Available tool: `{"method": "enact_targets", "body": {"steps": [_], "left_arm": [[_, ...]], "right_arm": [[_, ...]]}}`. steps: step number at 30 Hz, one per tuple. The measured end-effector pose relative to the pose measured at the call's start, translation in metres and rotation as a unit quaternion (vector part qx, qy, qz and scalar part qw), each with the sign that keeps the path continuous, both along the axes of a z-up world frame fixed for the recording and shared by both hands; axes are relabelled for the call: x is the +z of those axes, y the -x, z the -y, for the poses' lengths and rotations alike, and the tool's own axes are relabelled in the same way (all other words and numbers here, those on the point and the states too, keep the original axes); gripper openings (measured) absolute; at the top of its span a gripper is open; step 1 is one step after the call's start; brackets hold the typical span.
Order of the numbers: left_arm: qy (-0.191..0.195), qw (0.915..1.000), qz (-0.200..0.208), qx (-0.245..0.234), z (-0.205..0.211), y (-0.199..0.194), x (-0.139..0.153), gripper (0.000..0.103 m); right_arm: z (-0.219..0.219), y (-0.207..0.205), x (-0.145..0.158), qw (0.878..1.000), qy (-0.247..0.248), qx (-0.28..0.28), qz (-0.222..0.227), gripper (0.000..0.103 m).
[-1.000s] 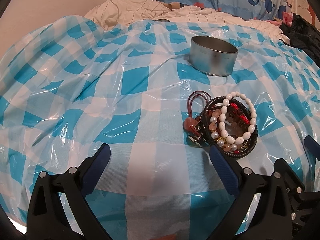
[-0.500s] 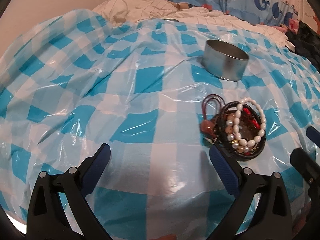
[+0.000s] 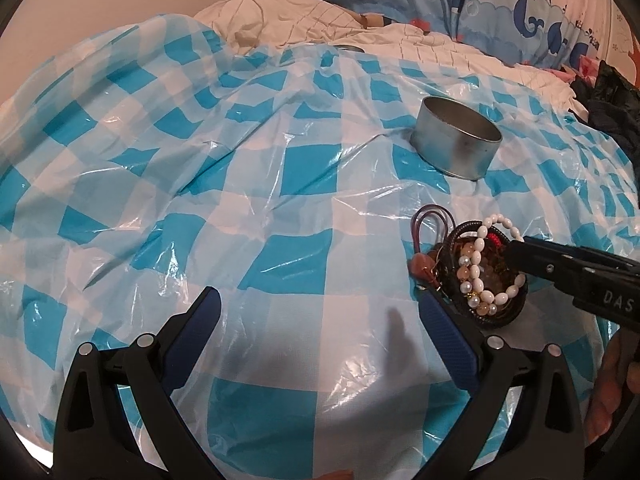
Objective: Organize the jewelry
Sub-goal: 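Lower the right tool onto the white pearl bracelet and close it, then lift the white pearl bracelet with the right tool and drop it into the silver tin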
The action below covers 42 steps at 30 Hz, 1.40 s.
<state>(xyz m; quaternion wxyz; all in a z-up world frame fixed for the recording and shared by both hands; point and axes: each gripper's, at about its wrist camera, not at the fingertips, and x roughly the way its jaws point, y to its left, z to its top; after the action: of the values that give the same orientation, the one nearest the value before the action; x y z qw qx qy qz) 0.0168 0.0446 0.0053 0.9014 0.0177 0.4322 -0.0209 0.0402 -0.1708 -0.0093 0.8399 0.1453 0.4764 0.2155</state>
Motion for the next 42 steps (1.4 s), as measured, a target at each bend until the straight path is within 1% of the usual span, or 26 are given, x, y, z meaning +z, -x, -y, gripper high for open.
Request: {"method": "enact_targets", "body": {"steps": [2,3,4,5,6,7,10,13,16,18,21,23,24,26,29,33,34,36,40,41,42], "left_arm": [[0.002,1.0000,0.000,-0.004,0.002,0.000,0.000,0.095],[0.001,1.0000,0.000,-0.007,0.004,0.000,0.001,0.095],[0.000,1.0000,0.000,-0.010,0.006,0.001,0.001,0.095],[0.000,0.9999,0.000,-0.014,0.008,0.001,0.001,0.095],[0.000,0.9998,-0.001,-0.018,0.011,0.001,0.000,0.095],[-0.001,0.9998,-0.001,-0.021,0.013,0.001,0.000,0.095],[0.002,0.9992,0.002,-0.039,0.020,0.002,0.000,0.095],[0.019,0.9975,0.009,-0.067,0.029,0.004,0.003,0.095],[0.041,0.9938,0.014,-0.103,0.041,0.002,0.006,0.095],[0.053,0.9899,0.025,-0.129,0.050,0.001,0.009,0.094],[0.064,0.9878,0.019,-0.141,0.058,-0.006,0.006,0.084],[0.071,0.9866,0.006,-0.146,0.061,-0.010,0.001,0.069],[0.074,0.9860,-0.003,-0.150,0.062,-0.012,-0.003,0.066],[0.075,0.9859,-0.017,-0.149,0.062,-0.015,-0.009,0.055],[0.074,0.9853,-0.023,-0.152,0.061,-0.016,-0.015,0.042],[0.064,0.9859,-0.020,-0.153,0.062,-0.017,-0.017,0.033],[0.060,0.9860,-0.021,-0.154,0.062,-0.017,-0.017,0.029],[0.058,0.9855,-0.018,-0.158,0.062,-0.016,-0.017,0.027],[0.035,0.9855,-0.012,-0.166,0.065,-0.013,-0.016,0.023],[0.031,0.9857,-0.011,-0.165,0.065,-0.012,-0.016,0.020],[0.027,0.9855,-0.011,-0.167,0.066,-0.012,-0.016,0.019]], "right_arm": [[0.002,-0.001,-0.002,1.000,-0.015,0.004,-0.008,0.027],[0.002,-0.001,-0.001,1.000,-0.014,0.005,-0.003,0.023],[0.000,0.002,0.002,1.000,-0.007,0.005,0.007,0.019],[-0.001,0.004,0.004,1.000,-0.001,0.005,0.016,0.018],[-0.001,0.006,0.007,1.000,0.007,0.004,0.026,0.011],[-0.001,0.008,0.010,0.999,0.010,0.004,0.035,0.008],[0.004,0.018,0.022,0.998,0.017,-0.008,0.062,0.008],[0.011,0.026,0.029,0.997,0.018,-0.022,0.073,0.008],[0.019,0.034,0.032,0.996,0.019,-0.042,0.081,0.008],[0.024,0.037,0.032,0.996,0.018,-0.046,0.079,0.008],[0.028,0.035,0.030,0.996,0.012,-0.049,0.076,0.008],[0.028,0.035,0.029,0.996,0.012,-0.047,0.075,0.008],[0.027,0.035,0.028,0.996,0.012,-0.047,0.074,0.008],[0.028,0.034,0.027,0.996,0.011,-0.047,0.072,0.008],[0.028,0.034,0.025,0.996,0.010,-0.048,0.068,0.008],[0.027,0.033,0.024,0.997,0.010,-0.047,0.065,0.008],[0.026,0.033,0.024,0.997,0.009,-0.046,0.064,0.008],[0.026,0.033,0.023,0.997,0.008,-0.046,0.063,0.008],[0.027,0.031,0.018,0.998,0.001,-0.045,0.051,0.008],[0.027,0.030,0.016,0.998,-0.001,-0.045,0.046,0.009],[0.028,0.029,0.014,0.998,-0.004,-0.045,0.041,0.009]]}}
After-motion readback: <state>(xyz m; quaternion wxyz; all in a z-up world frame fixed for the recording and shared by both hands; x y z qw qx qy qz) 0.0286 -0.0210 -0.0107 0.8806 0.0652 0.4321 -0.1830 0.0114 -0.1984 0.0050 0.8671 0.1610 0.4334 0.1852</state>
